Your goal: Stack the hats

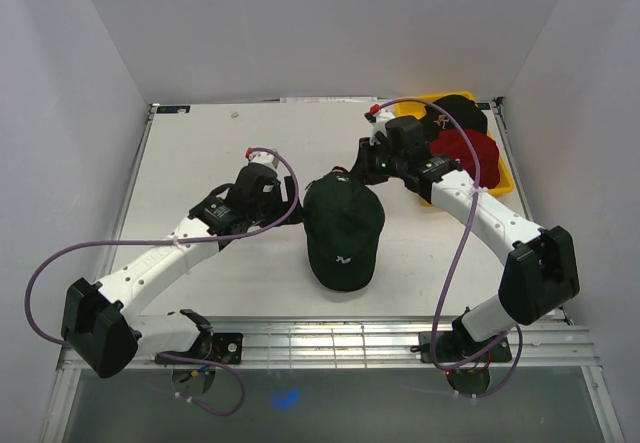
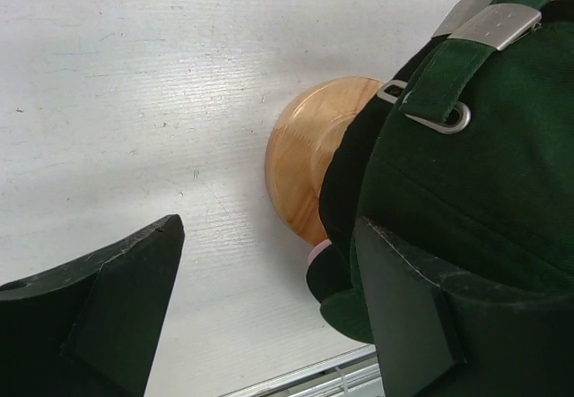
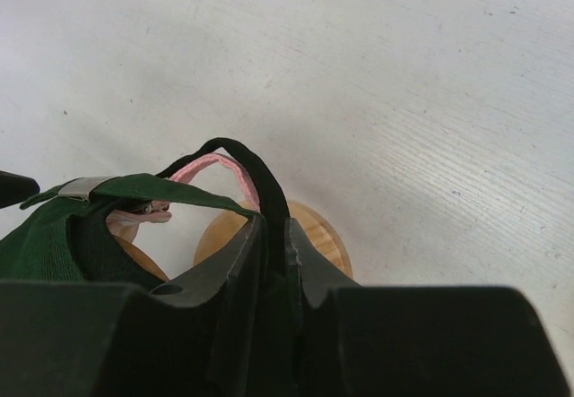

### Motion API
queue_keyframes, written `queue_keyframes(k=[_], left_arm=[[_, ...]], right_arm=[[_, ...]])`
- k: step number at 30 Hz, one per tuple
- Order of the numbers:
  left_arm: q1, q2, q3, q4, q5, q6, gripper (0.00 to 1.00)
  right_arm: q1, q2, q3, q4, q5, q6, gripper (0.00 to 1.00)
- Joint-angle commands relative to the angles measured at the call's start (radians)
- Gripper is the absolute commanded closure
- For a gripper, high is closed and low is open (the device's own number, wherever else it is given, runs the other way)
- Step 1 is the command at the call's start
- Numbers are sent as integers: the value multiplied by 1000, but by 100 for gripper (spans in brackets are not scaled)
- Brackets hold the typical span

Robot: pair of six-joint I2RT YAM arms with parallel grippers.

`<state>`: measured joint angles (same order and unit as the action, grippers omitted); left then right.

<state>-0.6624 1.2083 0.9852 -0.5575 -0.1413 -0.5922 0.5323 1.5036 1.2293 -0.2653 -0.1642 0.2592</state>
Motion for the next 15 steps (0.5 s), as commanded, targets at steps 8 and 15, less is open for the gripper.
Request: queue_keyframes(k=[8,15], left_arm=[[-9,-15,78,-91,-93,18,11],[-9,-19,127,-176,-173,23,6]], right_arm=[[-5,3,116,-48,17,-6,61],[-5,-37,162,-109,35,5,52]])
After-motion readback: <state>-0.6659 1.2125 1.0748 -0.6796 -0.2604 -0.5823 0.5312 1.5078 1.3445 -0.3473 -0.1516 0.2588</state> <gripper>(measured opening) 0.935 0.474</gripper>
